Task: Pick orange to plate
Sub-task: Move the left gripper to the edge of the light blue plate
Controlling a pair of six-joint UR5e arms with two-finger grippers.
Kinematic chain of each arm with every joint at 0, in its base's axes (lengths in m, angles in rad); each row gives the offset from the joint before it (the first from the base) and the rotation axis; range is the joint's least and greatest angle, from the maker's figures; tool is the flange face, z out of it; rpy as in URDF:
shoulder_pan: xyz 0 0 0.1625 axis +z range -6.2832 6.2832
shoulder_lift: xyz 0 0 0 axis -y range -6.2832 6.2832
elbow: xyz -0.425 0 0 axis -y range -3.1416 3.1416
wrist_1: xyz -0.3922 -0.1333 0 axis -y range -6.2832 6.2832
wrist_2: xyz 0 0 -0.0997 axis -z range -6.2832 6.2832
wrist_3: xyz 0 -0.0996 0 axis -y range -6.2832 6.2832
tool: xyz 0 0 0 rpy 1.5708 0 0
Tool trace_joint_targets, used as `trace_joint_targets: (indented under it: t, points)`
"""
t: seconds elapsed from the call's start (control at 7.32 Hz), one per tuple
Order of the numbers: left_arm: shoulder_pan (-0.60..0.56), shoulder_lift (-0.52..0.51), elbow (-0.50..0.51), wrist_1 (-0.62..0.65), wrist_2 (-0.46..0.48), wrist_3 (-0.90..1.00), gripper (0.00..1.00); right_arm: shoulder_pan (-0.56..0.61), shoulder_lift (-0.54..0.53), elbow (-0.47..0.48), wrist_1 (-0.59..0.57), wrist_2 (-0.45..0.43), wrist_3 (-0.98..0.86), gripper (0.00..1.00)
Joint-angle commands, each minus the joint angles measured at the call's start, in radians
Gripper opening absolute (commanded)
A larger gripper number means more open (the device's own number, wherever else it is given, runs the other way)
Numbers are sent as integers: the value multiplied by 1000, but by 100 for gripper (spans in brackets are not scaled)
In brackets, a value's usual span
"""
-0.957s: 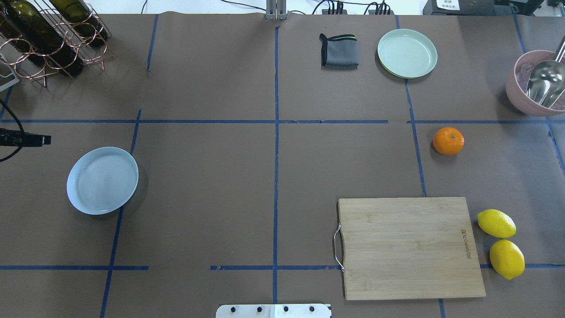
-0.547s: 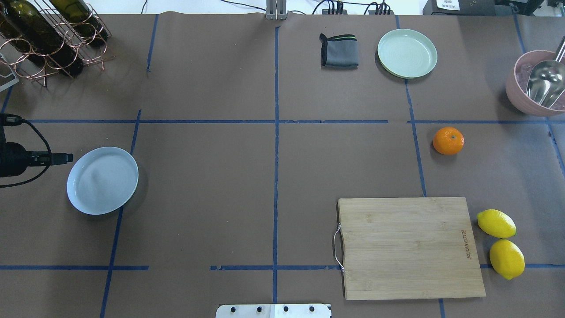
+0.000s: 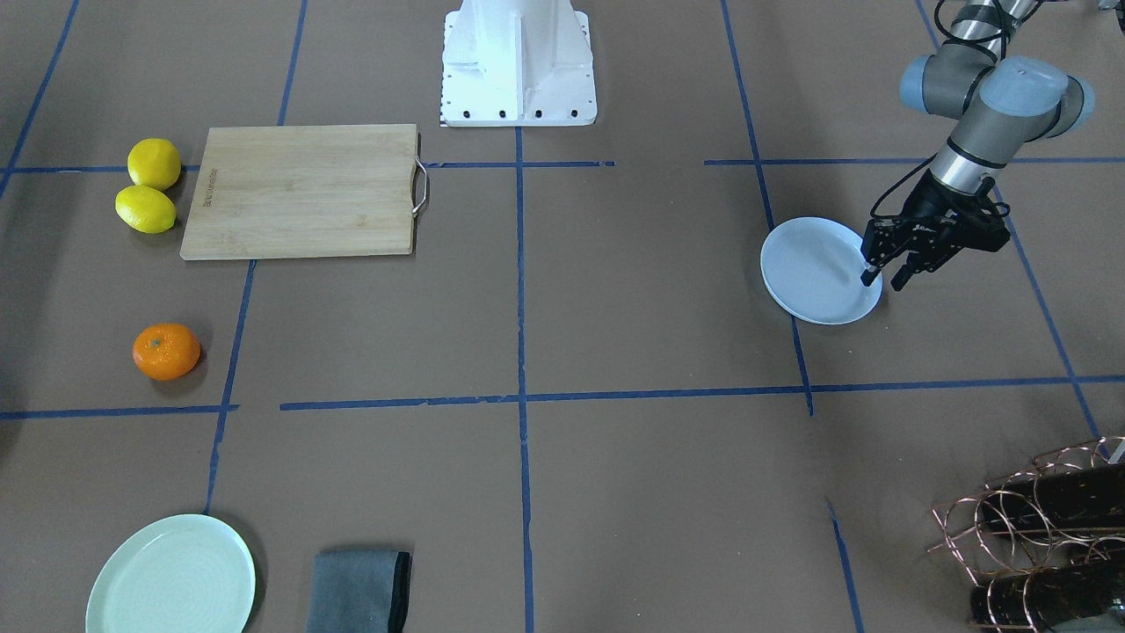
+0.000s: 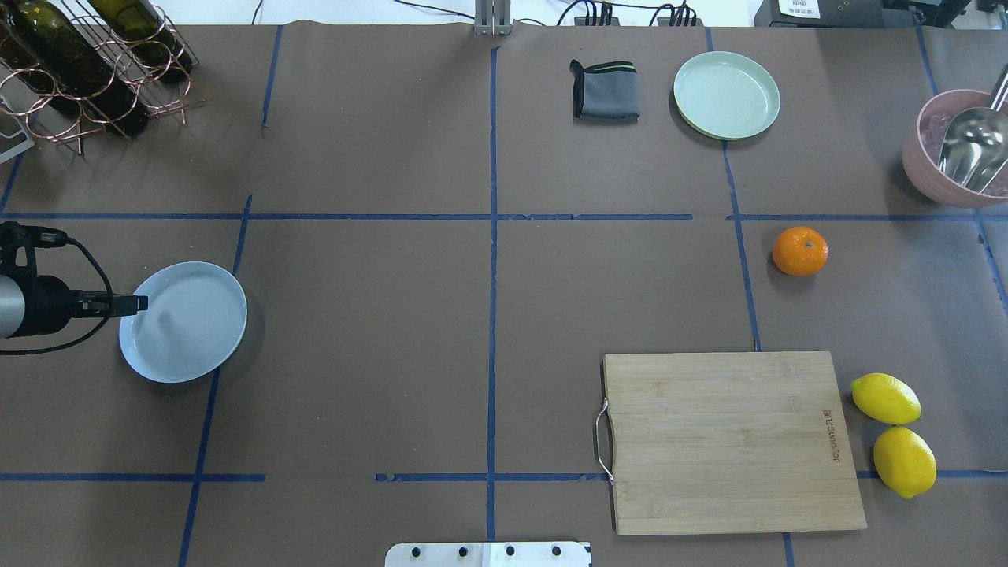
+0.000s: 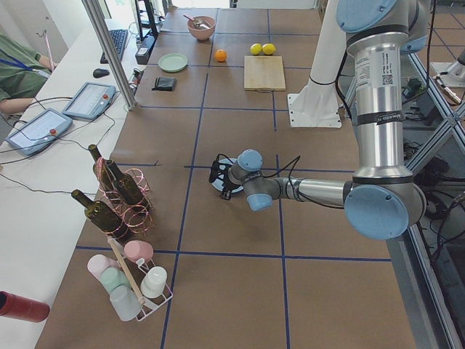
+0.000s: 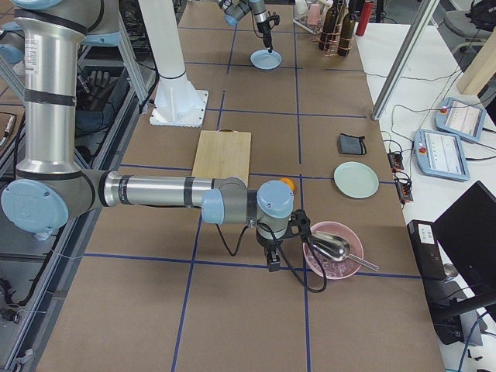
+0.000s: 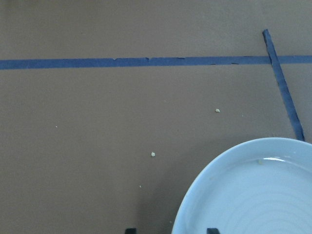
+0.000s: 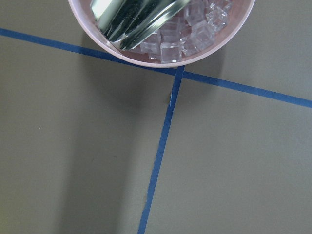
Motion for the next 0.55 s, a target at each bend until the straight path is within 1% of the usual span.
trace_joint_targets:
  t: [0.0, 0.14, 0.27, 0.41]
  points:
    - [16, -2, 0, 1, 4, 1, 27, 0, 0, -2, -2, -2, 0, 100]
    - [18, -2, -1, 1, 4, 3, 10, 0, -2, -2, -2, 0, 0, 100]
    - [19, 0, -11, 1, 4, 3, 0, 0, -2, -2, -2, 0, 0, 100]
    - [19, -5, -24, 3, 4, 6, 0, 0, -2, -2, -2, -2, 0, 100]
